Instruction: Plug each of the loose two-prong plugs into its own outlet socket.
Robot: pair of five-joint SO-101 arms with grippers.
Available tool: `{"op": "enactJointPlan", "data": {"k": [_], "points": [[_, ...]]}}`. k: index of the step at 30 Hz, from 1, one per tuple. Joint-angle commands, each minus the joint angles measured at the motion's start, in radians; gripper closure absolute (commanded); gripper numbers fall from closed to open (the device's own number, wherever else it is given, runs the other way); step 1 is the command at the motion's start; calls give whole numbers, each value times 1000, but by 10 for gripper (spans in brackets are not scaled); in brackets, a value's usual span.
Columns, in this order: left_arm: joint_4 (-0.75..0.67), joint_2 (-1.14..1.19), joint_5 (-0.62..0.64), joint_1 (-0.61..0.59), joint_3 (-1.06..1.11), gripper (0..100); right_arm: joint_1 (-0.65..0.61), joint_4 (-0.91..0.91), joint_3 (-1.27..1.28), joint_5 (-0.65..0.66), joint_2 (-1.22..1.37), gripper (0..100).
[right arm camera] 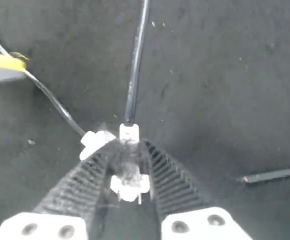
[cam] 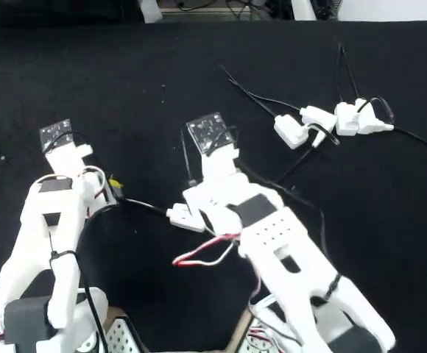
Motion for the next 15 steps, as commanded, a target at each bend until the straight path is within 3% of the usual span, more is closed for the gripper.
{"op": "enactJointPlan", "data": {"k": [1,4,7,15], "points": [[32,-32,8,39,-25,744,-18,-72,-2,11,-85,988],[51,-37,-28,62,-27,744,-17,-199,28,8,-93,988],[52,-104,-48,93,-1,744,-21,-379,82,-103,-93,987],[-12,-575,-11,159,246,744,-21,-585,105,-327,-91,988]]}}
